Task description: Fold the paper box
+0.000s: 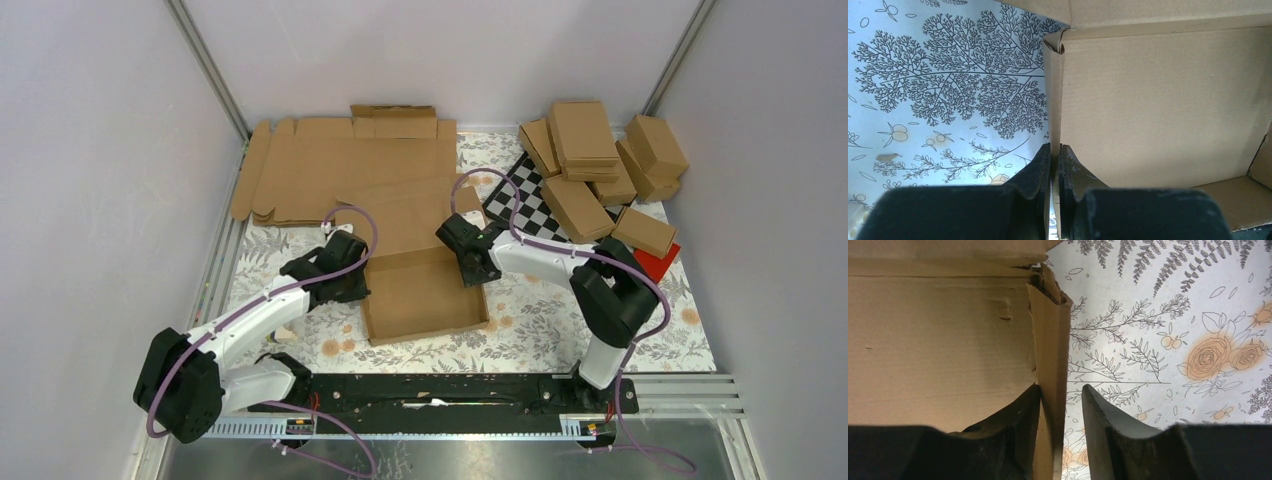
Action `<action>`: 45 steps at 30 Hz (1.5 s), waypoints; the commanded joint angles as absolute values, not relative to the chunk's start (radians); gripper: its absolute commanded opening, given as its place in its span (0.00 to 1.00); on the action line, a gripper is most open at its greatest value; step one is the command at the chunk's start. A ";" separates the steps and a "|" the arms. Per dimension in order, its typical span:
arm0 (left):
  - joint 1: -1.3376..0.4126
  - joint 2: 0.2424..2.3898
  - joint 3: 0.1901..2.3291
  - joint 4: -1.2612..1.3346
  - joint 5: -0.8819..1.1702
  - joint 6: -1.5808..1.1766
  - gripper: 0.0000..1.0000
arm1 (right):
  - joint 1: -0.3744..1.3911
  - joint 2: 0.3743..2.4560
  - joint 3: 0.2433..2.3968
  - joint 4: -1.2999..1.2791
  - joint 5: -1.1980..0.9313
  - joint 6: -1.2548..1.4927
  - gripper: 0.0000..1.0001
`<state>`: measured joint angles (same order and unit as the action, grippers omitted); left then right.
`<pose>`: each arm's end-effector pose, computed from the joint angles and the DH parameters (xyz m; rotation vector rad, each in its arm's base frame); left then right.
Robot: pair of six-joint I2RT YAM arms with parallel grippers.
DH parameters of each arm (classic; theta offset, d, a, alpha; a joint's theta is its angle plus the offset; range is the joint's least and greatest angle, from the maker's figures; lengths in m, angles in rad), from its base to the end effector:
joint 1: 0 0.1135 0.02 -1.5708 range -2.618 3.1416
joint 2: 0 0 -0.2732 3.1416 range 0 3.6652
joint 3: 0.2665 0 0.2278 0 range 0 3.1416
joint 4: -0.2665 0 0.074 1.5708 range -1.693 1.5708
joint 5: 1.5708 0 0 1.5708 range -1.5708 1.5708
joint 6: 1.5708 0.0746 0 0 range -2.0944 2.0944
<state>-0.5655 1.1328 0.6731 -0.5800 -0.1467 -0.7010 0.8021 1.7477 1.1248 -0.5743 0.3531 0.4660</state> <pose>0.1769 -0.0993 0.1897 -0.2293 2.6068 -0.2661 0.2508 0.2222 0.1689 -0.3530 2.6121 -0.0837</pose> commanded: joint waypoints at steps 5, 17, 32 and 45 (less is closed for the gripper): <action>-0.566 1.111 0.725 -0.566 -0.161 -0.680 0.00 | 0.793 1.784 1.158 -0.588 0.337 0.452 0.43; -0.566 1.105 0.722 -0.570 -0.165 -0.681 0.00 | 0.793 1.804 1.105 -0.591 0.381 0.466 0.07; -0.574 1.125 0.740 -0.563 -0.168 -0.672 0.05 | 0.793 1.698 1.106 -0.625 0.414 0.475 0.45; -0.591 1.060 0.747 -0.514 -0.070 -0.637 0.72 | 0.723 1.430 1.020 -0.549 0.140 0.434 0.95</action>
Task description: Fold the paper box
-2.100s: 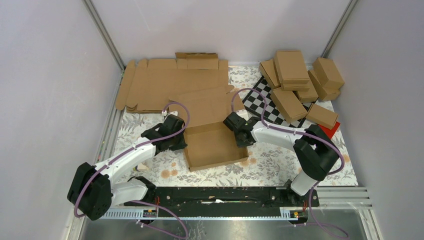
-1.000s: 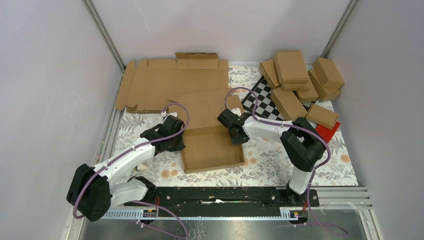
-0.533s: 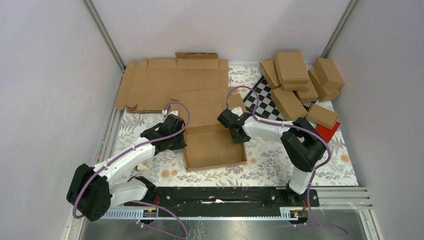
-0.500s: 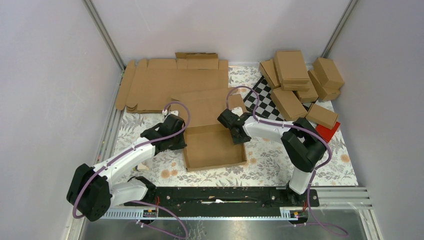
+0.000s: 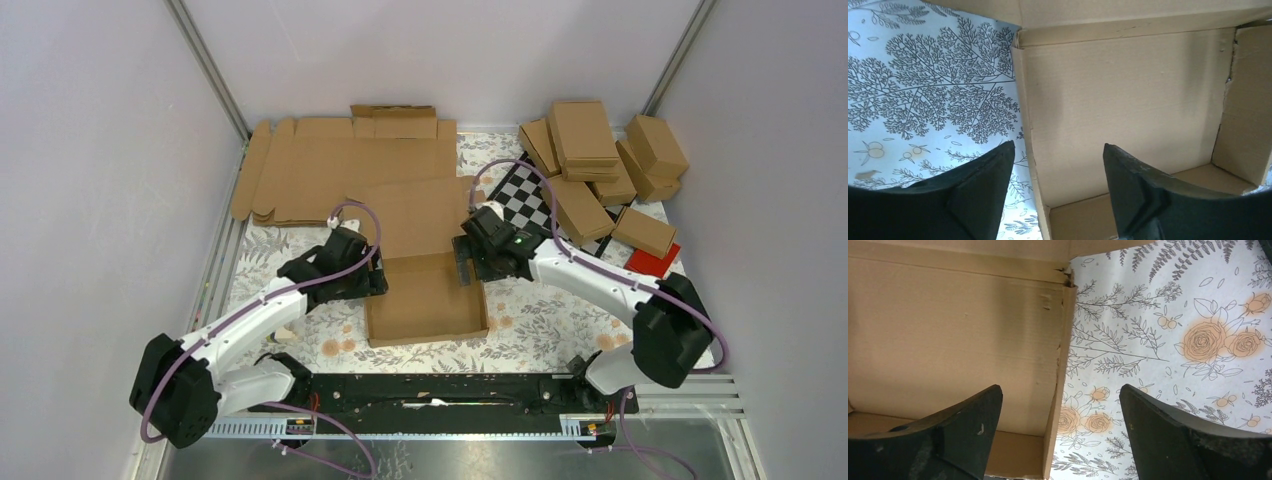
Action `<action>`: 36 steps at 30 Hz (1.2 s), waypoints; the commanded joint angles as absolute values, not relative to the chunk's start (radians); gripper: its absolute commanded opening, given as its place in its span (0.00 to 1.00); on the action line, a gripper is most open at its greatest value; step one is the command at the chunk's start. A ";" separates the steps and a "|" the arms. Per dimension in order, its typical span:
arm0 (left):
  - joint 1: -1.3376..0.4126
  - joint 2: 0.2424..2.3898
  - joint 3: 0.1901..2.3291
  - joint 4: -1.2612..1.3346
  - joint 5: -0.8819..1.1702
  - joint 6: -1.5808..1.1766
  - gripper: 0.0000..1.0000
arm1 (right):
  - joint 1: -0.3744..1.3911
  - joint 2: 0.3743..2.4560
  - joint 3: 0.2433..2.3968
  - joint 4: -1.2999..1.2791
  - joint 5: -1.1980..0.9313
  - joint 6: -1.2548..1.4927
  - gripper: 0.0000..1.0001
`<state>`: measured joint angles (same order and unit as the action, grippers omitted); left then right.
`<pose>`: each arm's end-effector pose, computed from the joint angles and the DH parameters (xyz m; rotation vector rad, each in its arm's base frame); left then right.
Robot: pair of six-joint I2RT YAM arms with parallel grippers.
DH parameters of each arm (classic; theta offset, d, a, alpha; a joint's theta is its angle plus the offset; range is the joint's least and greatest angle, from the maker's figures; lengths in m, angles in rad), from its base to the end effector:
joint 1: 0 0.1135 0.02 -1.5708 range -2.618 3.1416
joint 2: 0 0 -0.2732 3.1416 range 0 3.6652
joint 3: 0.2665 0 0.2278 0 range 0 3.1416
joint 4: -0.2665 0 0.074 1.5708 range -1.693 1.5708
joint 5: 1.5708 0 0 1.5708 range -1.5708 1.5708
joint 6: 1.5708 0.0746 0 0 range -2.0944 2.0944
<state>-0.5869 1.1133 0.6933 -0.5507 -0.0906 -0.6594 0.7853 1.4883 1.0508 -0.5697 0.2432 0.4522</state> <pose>0.1771 -0.1097 0.2014 -0.1296 2.5754 -0.3706 0.2250 0.1995 0.2232 -0.3325 2.5203 0.1737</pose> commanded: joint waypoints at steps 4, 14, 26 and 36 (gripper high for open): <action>-0.586 1.051 0.802 -0.586 -0.177 -0.608 0.87 | 0.605 1.375 1.001 -0.460 0.008 0.423 0.97; -0.225 1.151 0.956 -0.539 0.032 -0.569 0.99 | 0.357 1.553 1.246 -0.436 -0.132 0.427 0.98; -0.155 1.443 1.086 -0.397 0.069 -0.568 0.92 | 0.319 1.922 1.580 -0.562 -0.164 0.363 0.83; -0.152 1.577 1.099 -0.344 0.157 -0.587 0.80 | 0.319 2.048 1.626 -0.547 -0.234 0.344 0.78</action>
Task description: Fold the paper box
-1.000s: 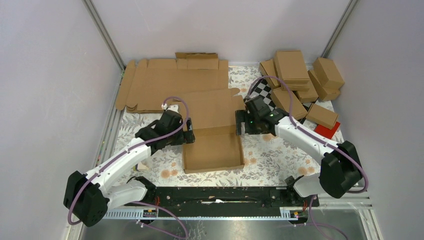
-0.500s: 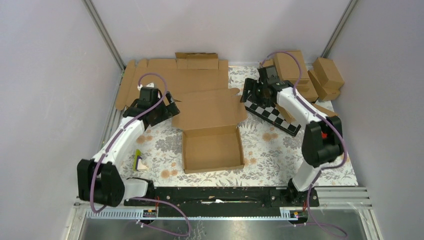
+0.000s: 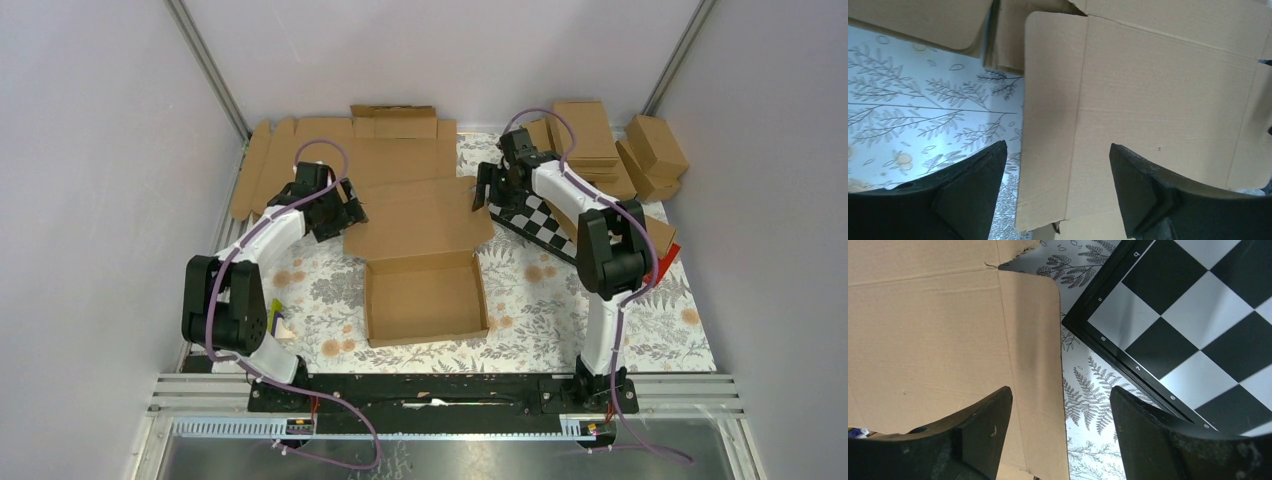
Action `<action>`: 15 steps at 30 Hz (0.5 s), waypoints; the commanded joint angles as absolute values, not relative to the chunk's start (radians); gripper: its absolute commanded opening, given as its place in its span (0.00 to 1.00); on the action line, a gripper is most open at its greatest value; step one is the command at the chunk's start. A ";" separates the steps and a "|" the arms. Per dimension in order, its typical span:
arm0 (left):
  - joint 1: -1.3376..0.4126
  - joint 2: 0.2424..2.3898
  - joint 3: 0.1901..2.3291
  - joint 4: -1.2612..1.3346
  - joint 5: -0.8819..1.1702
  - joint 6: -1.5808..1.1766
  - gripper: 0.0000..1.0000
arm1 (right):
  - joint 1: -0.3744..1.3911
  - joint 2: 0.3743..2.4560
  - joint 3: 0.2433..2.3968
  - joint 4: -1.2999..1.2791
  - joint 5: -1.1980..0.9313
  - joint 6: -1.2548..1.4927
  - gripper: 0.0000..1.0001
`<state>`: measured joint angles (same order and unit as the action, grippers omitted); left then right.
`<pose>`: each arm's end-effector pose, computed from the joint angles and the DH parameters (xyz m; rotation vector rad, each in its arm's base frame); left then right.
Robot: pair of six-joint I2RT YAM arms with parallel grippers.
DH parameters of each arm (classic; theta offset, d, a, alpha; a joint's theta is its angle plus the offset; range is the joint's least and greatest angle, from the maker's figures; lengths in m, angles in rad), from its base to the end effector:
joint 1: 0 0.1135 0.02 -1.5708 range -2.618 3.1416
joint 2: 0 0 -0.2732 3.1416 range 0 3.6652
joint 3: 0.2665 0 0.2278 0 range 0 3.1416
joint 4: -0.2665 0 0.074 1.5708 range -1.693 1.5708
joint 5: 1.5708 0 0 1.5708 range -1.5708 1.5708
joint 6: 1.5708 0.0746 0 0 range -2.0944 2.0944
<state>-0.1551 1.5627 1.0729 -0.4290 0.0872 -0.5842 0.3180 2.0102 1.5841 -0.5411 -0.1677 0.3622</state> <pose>0.3250 -0.0574 0.2184 -0.5028 2.4831 -0.4125 0.4187 0.1509 0.2031 -0.0105 2.5879 0.4736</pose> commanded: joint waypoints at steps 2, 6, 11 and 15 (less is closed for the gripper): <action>-0.155 1.573 1.078 -0.301 0.204 -0.587 0.73 | 0.319 2.057 1.627 -0.537 -0.253 0.346 0.72; -0.193 1.543 1.066 -0.253 0.194 -0.572 0.47 | 0.322 2.039 1.629 -0.519 -0.275 0.350 0.55; -0.268 1.511 1.098 -0.258 0.123 -0.531 0.00 | 0.323 1.975 1.615 -0.487 -0.293 0.363 0.15; -0.330 1.454 1.107 -0.259 0.049 -0.501 0.00 | 0.336 1.905 1.597 -0.483 -0.244 0.343 0.00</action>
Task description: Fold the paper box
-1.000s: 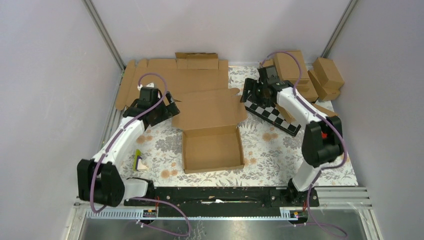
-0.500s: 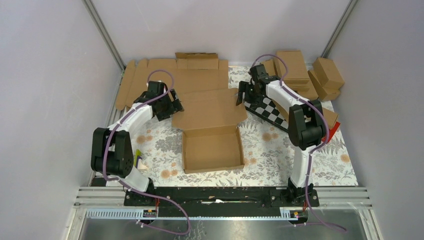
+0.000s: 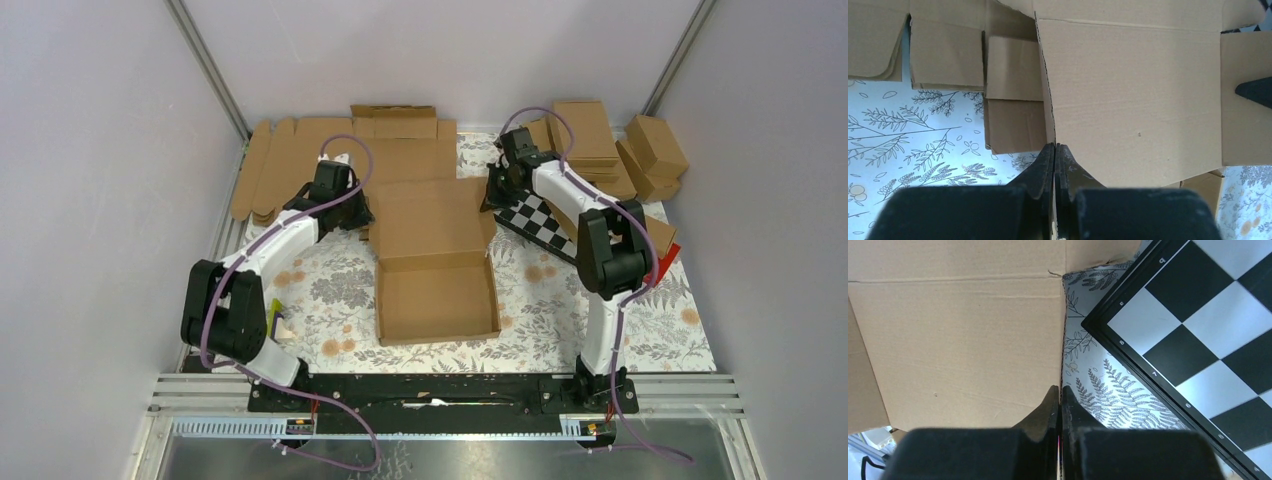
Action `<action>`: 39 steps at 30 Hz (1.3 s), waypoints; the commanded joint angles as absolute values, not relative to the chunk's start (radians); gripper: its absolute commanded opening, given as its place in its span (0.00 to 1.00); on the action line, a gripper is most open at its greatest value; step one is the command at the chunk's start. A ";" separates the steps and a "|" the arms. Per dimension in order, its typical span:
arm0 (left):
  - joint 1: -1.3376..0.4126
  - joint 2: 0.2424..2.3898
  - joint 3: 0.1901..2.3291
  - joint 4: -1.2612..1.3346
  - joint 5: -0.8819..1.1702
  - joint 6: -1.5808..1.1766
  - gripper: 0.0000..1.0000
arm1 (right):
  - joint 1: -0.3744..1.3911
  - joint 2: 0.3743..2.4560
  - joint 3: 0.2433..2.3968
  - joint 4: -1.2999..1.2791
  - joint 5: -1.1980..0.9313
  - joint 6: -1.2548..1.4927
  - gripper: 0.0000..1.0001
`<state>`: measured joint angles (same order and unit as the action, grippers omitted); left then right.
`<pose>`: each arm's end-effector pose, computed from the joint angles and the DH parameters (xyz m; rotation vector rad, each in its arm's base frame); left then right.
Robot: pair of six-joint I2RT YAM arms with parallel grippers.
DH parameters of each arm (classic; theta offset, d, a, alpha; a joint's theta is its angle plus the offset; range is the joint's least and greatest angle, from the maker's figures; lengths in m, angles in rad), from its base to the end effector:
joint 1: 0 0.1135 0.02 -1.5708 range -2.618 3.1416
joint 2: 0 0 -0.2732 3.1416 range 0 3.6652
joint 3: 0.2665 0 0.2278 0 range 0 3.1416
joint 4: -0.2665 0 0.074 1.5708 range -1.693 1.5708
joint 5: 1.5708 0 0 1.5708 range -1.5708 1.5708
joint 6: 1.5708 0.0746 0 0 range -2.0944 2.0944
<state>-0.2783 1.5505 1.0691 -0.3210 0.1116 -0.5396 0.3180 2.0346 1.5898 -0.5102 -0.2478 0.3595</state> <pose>0.3246 -0.1014 0.2316 -0.2621 2.4160 -0.5151 0.4226 0.1584 0.1980 -0.0486 2.5837 0.5762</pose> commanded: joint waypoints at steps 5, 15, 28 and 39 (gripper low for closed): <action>-0.426 1.352 1.074 -0.216 -0.063 -0.464 0.00 | 0.368 1.740 1.512 -0.397 -0.135 0.321 0.00; -0.578 1.152 0.899 0.047 -0.154 -0.389 0.00 | 0.444 1.394 1.146 -0.023 0.031 0.279 0.00; -0.675 1.128 0.813 0.414 -0.310 -0.301 0.00 | 0.490 1.249 0.913 0.399 0.274 0.189 0.00; -0.675 1.327 0.890 0.566 -0.294 -0.208 0.04 | 0.491 1.359 0.907 0.599 0.277 0.082 0.00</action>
